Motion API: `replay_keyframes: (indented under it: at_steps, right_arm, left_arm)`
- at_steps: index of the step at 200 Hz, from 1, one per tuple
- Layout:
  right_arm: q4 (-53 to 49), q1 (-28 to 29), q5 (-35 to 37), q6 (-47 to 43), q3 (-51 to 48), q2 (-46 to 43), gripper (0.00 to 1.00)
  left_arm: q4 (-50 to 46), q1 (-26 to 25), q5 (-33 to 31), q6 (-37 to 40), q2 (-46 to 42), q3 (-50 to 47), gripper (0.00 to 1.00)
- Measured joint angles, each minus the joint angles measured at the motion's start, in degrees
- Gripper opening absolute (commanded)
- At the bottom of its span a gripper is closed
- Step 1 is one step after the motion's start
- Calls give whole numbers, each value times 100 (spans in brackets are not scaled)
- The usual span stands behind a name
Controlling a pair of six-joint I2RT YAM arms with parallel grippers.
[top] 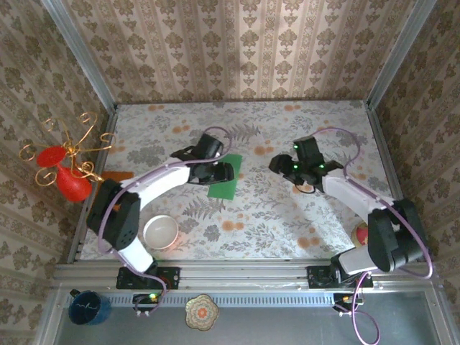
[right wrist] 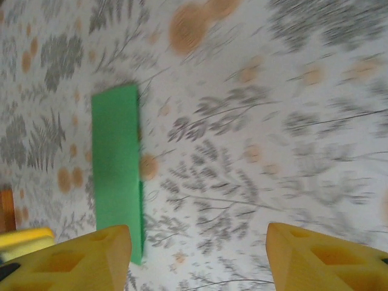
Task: Fold a paper plane with a square sheet of paper (pick it up from the middle)
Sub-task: Turn over the paper at the center of the table, then move the paper to the center of the table.
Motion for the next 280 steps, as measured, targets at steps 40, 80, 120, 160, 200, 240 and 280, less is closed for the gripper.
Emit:
replay_keyframes:
  at_steps: [40,80,120,160,200,240,280]
  right_arm:
    - [205,933,-227,20,671,1102,57]
    - [256,1532,-437,70,1375,1978,56]
    - [332,1707,-713,116,1880,2549,53]
    - [304,1707,-802,107,1971,2806,51]
    - [142,1707,-850,35,2177,3014,48]
    - [-79,1707,-848,-52,2218,3134,47]
    - [-293,1676,-846,-197,2221,3226,46]
  left_arm:
    - [431,743,44,-247,-964,-1200,91]
    - [439,1051,-42,-223,-1788,-1808,100]
    - [485,1178,-81,-223,-2041,-1856,100]
    - [485,1178,-11,-227,-2035,-1860,100]
    - [551,1176,122,-249,-1971,-1878,100]
    - [671,1141,251,-289,-1696,-1878,99]
    - [787,1078,345,-334,-1412,-1875,99]
